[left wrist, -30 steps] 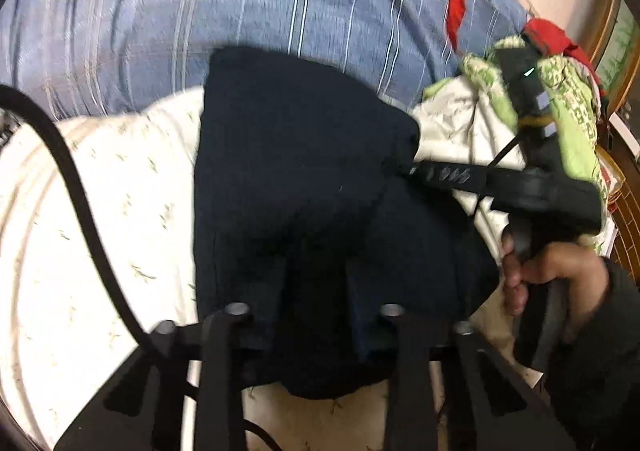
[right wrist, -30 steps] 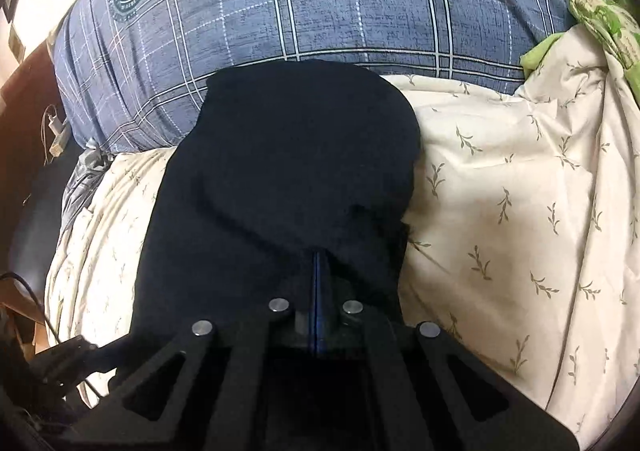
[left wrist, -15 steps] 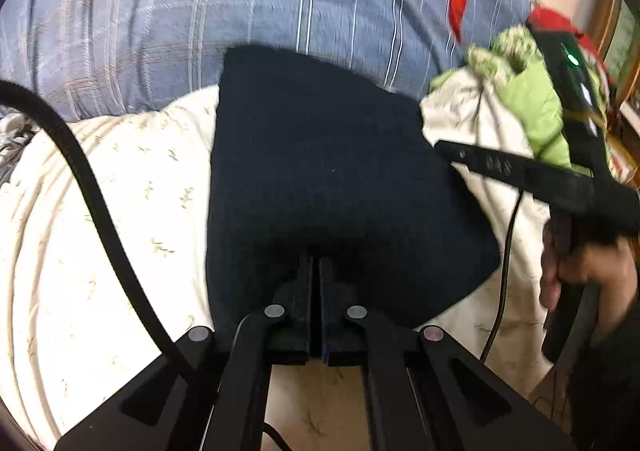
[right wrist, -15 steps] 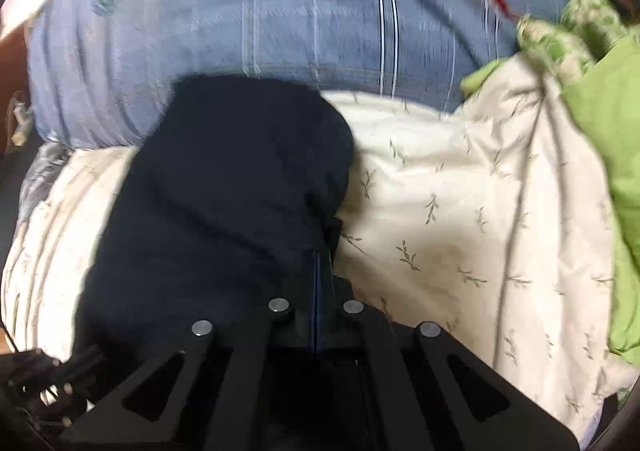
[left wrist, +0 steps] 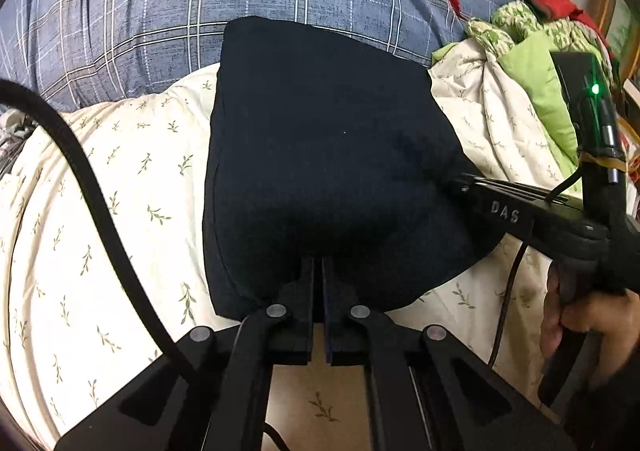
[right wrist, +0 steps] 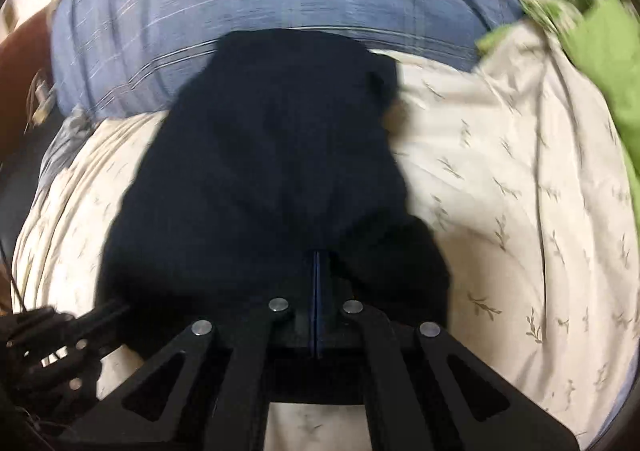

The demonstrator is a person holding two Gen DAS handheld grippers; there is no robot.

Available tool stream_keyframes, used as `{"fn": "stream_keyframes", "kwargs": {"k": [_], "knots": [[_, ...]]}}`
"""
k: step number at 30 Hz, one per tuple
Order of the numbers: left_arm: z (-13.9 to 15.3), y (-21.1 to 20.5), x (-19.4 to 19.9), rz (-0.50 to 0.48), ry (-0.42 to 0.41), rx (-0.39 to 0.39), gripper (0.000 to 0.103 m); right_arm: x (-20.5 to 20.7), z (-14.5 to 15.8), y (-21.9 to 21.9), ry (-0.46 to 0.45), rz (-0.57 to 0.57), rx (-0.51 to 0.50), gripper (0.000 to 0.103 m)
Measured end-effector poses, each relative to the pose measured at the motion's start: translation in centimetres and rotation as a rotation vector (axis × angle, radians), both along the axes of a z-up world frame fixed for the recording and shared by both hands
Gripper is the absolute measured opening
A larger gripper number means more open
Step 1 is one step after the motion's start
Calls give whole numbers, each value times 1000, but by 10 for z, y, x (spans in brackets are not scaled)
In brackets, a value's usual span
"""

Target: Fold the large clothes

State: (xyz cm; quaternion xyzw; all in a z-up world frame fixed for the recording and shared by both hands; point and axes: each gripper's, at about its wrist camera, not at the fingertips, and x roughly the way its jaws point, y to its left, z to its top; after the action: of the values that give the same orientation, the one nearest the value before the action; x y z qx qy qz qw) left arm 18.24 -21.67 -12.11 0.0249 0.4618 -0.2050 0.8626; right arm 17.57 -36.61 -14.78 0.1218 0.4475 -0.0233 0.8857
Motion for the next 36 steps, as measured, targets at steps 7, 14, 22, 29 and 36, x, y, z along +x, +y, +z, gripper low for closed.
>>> {"fn": "stream_keyframes", "kwargs": {"k": [7,14,22,29,36], "knots": [[29,10,-16,44,-34,-9,5,-28,40,17,-67,4,-74,0],[47,30,-22,109,-87,10,7,-45,66,43,-114,17,-106,0],[38,37,-9,126,-60,38,44,-42,56,64,-102,-3,-129,3],[47,46,-12,165,-105,37,82,-48,60,65,-118,-82,-126,65],[48,56,-11,196,-99,27,89,-52,64,67,-128,-113,-143,79]]}}
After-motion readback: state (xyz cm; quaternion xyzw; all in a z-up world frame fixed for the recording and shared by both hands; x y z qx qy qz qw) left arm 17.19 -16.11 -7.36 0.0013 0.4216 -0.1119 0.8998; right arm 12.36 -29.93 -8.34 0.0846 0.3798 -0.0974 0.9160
